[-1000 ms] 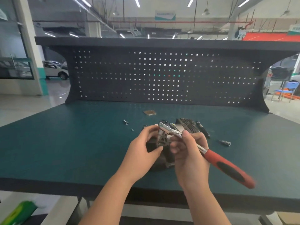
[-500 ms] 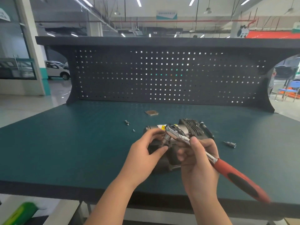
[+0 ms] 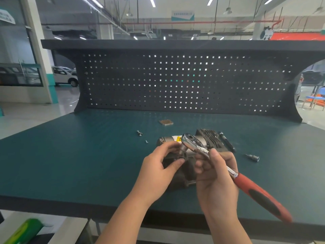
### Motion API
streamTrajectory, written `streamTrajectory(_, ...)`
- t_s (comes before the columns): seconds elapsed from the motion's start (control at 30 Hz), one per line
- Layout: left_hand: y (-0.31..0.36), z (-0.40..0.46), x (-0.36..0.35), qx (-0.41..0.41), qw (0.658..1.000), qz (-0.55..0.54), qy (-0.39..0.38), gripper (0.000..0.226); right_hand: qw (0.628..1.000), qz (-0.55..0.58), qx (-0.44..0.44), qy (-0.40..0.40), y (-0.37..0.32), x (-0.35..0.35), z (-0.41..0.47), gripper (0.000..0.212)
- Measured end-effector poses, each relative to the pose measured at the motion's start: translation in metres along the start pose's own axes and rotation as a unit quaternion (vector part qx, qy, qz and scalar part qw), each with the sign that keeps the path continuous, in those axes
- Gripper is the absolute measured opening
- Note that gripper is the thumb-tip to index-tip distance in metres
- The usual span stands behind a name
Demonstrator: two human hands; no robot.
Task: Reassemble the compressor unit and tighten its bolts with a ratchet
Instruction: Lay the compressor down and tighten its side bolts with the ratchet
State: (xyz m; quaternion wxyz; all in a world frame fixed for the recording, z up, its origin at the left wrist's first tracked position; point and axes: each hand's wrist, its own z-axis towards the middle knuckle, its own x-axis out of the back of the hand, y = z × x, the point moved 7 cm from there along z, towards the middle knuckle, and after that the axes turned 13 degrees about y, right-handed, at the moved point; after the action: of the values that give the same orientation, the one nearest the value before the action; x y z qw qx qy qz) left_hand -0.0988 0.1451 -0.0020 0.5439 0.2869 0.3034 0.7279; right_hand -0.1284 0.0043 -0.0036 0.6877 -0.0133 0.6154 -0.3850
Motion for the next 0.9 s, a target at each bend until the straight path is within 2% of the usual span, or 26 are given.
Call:
streamTrajectory(0.4, -0.002, -0.002, -0.003, 0.016, 1.0, -0.016, 0.005, 0.044, 0.993, -0.093, 0.072, -0.002, -0.004, 0.008, -0.018, 0.025)
streamTrajectory(0.67, 0.001, -0.003, -0.002, 0.004, 1.0, -0.011, 0.028, 0.037, 0.999, -0.008, 0.034, 0.021, -0.002, 0.007, -0.015, 0.022)
streamTrajectory(0.9, 0.003, -0.004, -0.001, -0.01, 0.999, -0.015, 0.038, 0.038, 0.999, 0.011, 0.004, 0.042, 0.006, 0.011, -0.01, 0.017)
